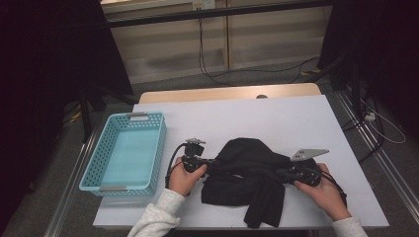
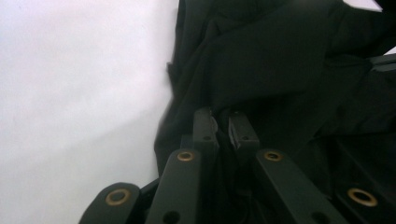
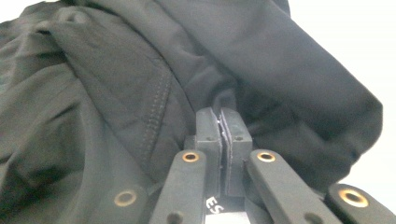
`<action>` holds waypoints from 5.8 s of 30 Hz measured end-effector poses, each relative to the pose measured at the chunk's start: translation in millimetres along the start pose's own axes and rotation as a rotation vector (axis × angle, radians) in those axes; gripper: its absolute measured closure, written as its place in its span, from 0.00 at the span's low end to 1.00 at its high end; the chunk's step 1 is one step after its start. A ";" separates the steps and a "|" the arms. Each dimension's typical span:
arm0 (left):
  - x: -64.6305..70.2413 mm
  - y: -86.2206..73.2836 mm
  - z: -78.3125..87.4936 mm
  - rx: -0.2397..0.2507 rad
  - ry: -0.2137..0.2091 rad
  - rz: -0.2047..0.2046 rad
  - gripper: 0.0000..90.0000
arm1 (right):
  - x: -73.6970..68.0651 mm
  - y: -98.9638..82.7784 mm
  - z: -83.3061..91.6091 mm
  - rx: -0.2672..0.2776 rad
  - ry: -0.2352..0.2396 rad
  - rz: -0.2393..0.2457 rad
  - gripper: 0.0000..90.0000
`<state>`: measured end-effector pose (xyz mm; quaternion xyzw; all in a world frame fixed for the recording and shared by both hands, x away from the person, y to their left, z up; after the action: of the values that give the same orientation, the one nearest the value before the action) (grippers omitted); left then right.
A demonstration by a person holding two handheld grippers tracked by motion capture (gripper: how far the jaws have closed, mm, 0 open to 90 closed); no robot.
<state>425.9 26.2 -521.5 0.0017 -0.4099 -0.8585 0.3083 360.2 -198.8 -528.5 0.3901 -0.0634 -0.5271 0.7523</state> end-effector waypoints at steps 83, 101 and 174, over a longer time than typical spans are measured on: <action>-80.0 36.2 23.5 0.152 0.234 0.041 0.36 | 63.7 52.3 -23.2 0.166 -0.224 -0.122 0.94; -78.8 39.8 -10.8 0.094 0.170 -0.121 0.48 | 70.3 55.2 -2.2 0.252 -0.164 -0.210 0.95; -97.3 57.6 -18.6 0.104 0.208 -0.089 0.75 | 81.6 51.5 -13.6 0.188 -0.224 -0.186 0.95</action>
<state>539.9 37.5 -517.6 0.1249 -0.4194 -0.8440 0.3101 441.0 -253.2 -530.0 0.4017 -0.1596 -0.6263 0.6488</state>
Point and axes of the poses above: each handheld gripper's, and its own axes: z roughly backward along the jaws, y roughly out of its top, x roughly to its right, the point moved 10 cm from there along -z, roughly forward along the jaws, and after that the axes turned 14 degrees about -z, right-handed, at the moved point
